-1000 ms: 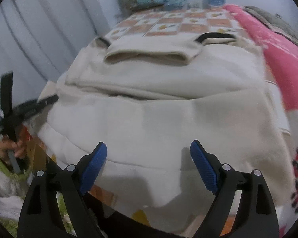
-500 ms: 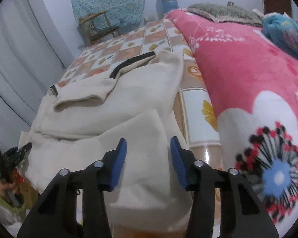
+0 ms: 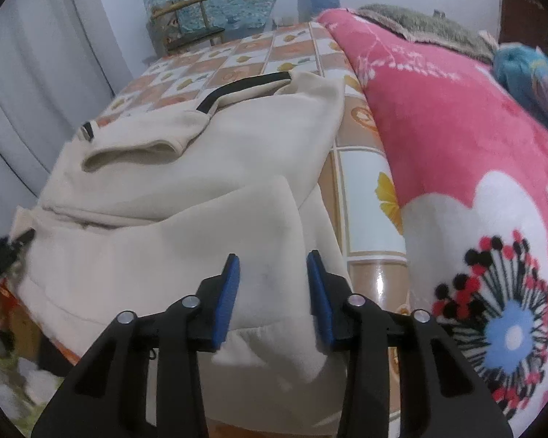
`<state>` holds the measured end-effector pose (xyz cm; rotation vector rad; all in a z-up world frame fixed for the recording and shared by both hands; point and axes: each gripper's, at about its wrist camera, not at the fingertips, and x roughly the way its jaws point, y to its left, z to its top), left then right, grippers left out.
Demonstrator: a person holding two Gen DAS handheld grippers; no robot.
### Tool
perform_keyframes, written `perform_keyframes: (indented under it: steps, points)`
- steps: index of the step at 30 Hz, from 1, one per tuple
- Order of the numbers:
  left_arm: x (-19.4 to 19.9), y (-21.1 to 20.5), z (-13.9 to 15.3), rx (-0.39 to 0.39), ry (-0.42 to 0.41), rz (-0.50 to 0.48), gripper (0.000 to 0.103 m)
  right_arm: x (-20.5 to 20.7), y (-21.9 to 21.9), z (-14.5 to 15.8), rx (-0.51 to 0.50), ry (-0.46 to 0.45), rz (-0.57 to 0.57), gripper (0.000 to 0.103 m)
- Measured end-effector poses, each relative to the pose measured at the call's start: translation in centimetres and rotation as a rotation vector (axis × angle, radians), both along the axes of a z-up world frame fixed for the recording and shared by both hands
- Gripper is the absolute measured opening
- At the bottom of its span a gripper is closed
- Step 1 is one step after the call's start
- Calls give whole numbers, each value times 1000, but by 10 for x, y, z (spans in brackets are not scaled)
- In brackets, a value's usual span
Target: Fold large clothes
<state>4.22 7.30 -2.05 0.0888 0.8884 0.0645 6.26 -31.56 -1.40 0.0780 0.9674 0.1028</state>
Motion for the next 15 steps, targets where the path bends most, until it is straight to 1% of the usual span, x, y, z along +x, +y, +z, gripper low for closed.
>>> perform_keyframes:
  steps: [3,7,15]
  points:
    - [1,-1,-1,8,2,4,28,4,2,-1,-30,-3,-17,26]
    - [2,-1,-1,5,5,8,28,4,5,-2,-56,-7,-22,25]
    - [2,-4,-2,27,9,13,28,4,18,-3,-175,-18,-10,25]
